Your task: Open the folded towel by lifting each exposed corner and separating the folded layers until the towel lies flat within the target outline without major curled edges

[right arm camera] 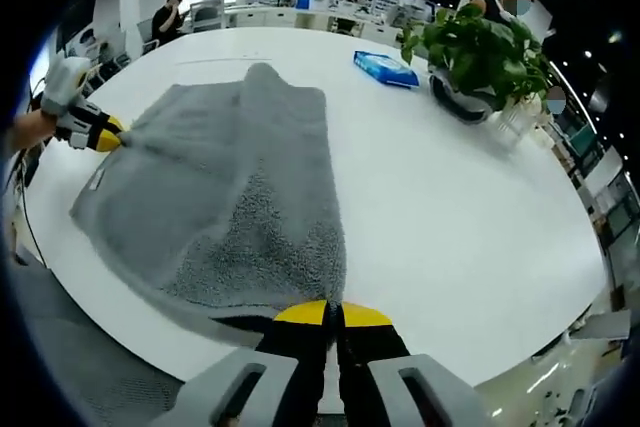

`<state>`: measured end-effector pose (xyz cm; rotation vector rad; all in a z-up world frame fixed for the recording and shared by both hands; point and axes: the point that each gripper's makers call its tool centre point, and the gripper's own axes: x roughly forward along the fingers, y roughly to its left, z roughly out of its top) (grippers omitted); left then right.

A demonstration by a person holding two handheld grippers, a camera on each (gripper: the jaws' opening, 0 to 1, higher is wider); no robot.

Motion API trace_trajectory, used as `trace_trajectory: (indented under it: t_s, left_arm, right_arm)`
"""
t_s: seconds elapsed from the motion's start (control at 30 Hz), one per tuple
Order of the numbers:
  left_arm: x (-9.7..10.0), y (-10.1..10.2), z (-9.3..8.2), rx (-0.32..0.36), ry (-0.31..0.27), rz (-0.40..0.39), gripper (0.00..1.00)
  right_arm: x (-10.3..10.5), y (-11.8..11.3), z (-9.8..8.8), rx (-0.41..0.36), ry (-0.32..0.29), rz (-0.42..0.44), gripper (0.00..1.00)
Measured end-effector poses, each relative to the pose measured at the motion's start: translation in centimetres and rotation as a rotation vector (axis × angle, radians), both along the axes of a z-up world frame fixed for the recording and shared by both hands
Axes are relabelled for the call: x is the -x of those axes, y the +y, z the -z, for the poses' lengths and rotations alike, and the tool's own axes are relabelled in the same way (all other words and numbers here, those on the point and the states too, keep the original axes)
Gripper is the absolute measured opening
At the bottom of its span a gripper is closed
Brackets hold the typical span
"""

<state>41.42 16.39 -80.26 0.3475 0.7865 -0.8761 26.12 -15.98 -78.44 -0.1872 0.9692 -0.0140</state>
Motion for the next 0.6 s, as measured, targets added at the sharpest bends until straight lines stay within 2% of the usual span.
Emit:
trace_trajectory:
  t_s: [0.27, 0.37, 0.6]
  left_arm:
    - [0.2, 2.3, 0.1, -0.025, 0.005, -0.007, 0.09]
    - [0.4, 3.3, 0.0, -0.038, 0.004, -0.009, 0.09]
    - [1.1, 4.3, -0.3, -0.064, -0.002, 0.014, 0.09]
  right_arm:
    - [-0.1, 1.9, 0.1, -0.075, -0.004, -0.032, 0.0]
    - [-0.4, 3.1, -0.2, -0.102, -0.025, -0.078, 0.0]
    - [-1.1, 4.6, -1.2, -0.094, -0.086, -0.159, 0.01]
